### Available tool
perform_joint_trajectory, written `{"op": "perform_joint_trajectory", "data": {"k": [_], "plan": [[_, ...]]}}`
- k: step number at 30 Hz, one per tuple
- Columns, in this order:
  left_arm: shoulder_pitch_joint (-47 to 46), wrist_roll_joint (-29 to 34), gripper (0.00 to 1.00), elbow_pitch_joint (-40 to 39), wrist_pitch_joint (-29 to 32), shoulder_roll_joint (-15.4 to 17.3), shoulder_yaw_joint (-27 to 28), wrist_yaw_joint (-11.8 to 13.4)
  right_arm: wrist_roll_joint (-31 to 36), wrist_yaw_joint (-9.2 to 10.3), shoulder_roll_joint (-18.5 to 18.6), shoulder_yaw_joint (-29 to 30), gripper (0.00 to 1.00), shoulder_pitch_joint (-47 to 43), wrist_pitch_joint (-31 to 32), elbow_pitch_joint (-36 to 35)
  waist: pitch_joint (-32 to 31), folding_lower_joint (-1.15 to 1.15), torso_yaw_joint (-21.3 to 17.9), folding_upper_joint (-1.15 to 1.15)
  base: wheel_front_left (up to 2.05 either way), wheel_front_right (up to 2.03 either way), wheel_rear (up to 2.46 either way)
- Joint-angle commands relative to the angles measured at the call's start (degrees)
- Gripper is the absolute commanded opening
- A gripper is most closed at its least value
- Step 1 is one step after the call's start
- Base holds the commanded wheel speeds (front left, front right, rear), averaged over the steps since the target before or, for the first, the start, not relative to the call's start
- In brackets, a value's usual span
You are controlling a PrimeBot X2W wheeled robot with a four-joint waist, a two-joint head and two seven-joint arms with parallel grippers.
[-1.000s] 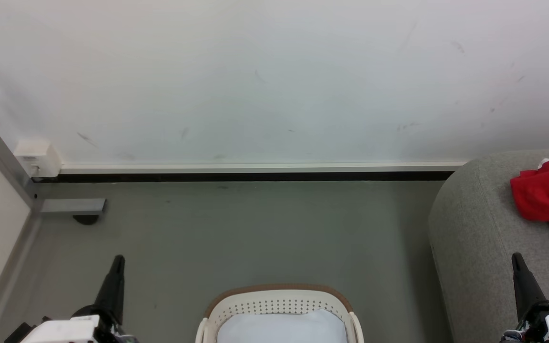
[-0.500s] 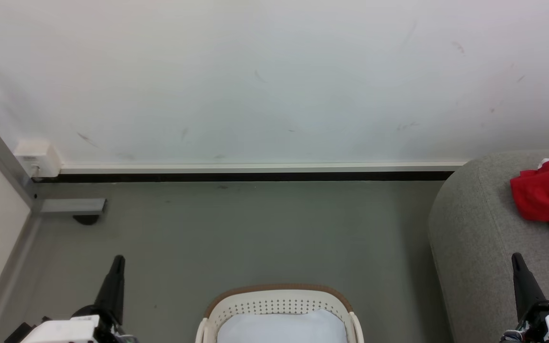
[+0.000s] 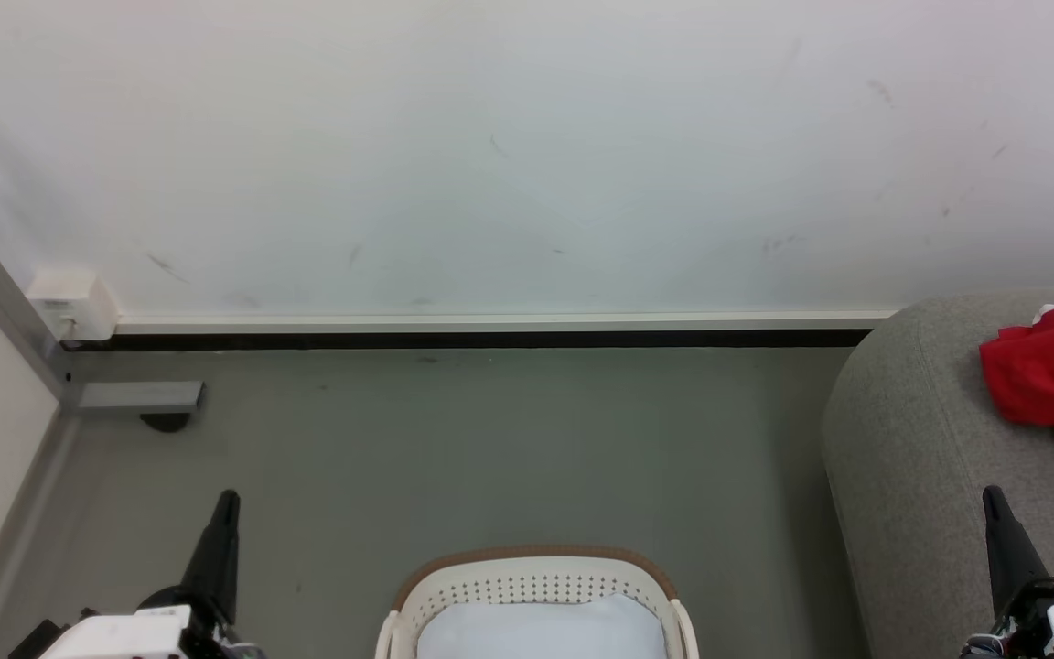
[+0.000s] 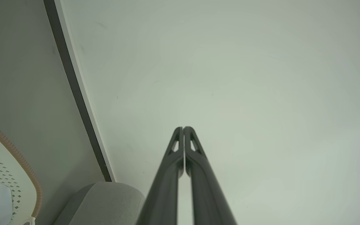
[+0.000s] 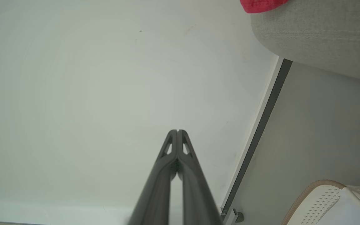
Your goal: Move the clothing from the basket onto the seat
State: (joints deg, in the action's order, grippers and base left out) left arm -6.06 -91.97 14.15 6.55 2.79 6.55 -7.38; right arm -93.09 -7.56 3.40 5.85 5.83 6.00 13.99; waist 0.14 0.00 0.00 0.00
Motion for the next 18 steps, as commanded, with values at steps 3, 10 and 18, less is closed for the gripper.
{"op": "perform_joint_trajectory", "data": {"k": [3,10,18], "plan": [[-0.51,-0.76,0.0,-0.02,0.2,0.12,0.1,-0.21,0.31,0.14,-0.04,0.2,0.0,0.77,0.21,0.15,0.0,0.0,0.0,0.0,0.0,0.0,0.0],[-0.51,-0.77,0.0,-0.02,0.19,0.12,0.1,-0.21,0.27,0.14,-0.08,0.27,0.0,0.78,0.26,0.15,0.0,0.0,0.0,0.0,0.0,0.0,0.0],[-0.51,-0.77,0.0,-0.02,0.19,0.12,0.1,-0.21,0.36,0.14,-0.13,0.33,0.0,0.79,0.33,0.15,0.0,0.0,0.0,0.0,0.0,0.0,0.0]]}}
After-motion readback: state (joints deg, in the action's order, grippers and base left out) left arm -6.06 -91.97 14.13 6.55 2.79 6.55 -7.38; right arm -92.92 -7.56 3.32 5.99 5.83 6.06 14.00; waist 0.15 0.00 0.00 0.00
